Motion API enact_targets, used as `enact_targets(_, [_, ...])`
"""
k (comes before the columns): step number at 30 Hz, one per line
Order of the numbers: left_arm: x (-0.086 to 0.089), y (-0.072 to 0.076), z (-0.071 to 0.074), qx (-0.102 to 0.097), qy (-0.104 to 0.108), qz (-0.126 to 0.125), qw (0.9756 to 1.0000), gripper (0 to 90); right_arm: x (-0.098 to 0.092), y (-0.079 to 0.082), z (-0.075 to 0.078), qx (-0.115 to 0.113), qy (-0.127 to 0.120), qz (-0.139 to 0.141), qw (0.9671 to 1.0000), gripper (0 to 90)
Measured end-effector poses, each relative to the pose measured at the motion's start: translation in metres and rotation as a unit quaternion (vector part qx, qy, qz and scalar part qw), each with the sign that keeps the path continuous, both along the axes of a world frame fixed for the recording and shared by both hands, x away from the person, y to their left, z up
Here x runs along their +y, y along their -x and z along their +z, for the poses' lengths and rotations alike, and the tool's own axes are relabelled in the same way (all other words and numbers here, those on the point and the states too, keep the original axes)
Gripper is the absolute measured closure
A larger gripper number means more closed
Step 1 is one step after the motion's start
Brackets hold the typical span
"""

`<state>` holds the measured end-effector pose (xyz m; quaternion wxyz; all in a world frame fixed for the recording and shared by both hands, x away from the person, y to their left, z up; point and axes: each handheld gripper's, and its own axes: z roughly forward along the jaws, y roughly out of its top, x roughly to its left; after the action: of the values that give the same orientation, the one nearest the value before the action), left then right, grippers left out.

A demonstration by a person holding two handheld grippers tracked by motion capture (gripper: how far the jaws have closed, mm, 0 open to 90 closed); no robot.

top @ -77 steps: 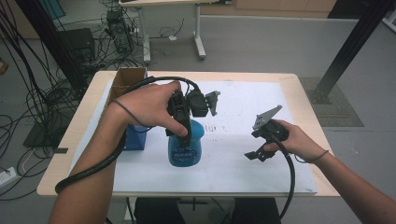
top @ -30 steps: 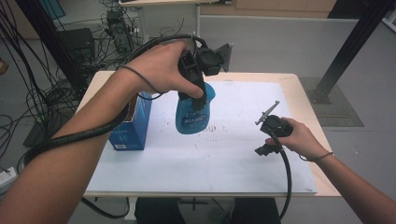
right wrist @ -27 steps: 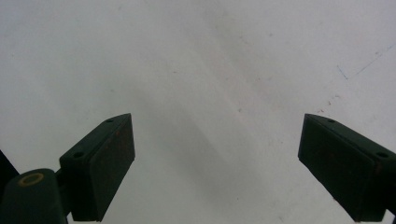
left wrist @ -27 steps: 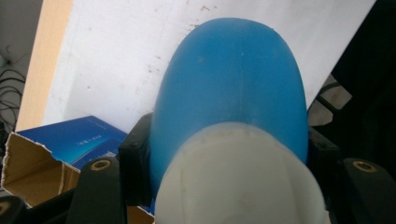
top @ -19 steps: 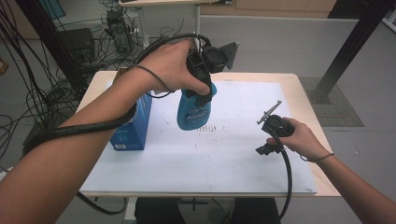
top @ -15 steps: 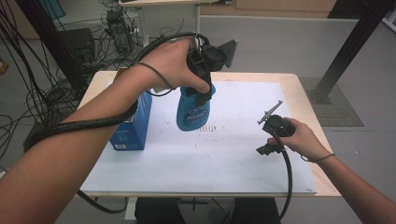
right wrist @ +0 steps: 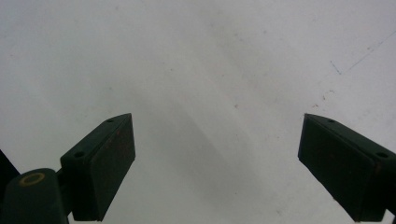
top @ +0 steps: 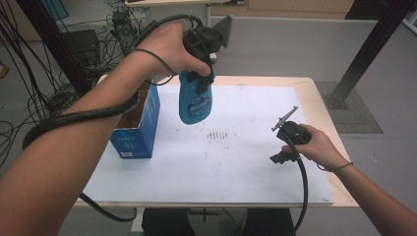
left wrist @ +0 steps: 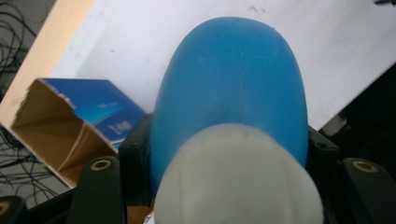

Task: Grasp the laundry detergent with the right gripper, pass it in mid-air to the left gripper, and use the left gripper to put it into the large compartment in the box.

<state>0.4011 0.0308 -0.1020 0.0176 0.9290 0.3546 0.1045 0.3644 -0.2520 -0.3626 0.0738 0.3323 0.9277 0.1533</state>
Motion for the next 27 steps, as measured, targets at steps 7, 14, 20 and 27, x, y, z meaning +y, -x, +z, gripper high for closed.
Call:
enact_targets(7, [0.034, -0.016, 0.011, -0.015, 0.006, 0.058, 0.9982, 37.3, 0.0, -0.001, 0.0, 0.0, 0.001, 0.001, 1.0, 11.0])
enact_targets(14, [0.07, -0.026, 0.02, -0.023, 0.015, 0.117, 0.9928, 37.3, 0.001, -0.002, -0.001, 0.002, 0.0, 0.002, 1.0, 11.0])
enact_targets(20, [0.104, -0.032, 0.024, -0.028, 0.022, 0.162, 0.9861, 37.3, 0.002, -0.002, -0.002, 0.001, -0.005, 0.001, 1.0, 11.0])
enact_targets(27, [0.136, -0.035, 0.028, -0.031, 0.023, 0.201, 0.9788, 37.3, 0.005, -0.003, -0.004, 0.005, -0.005, 0.003, 1.0, 11.0])
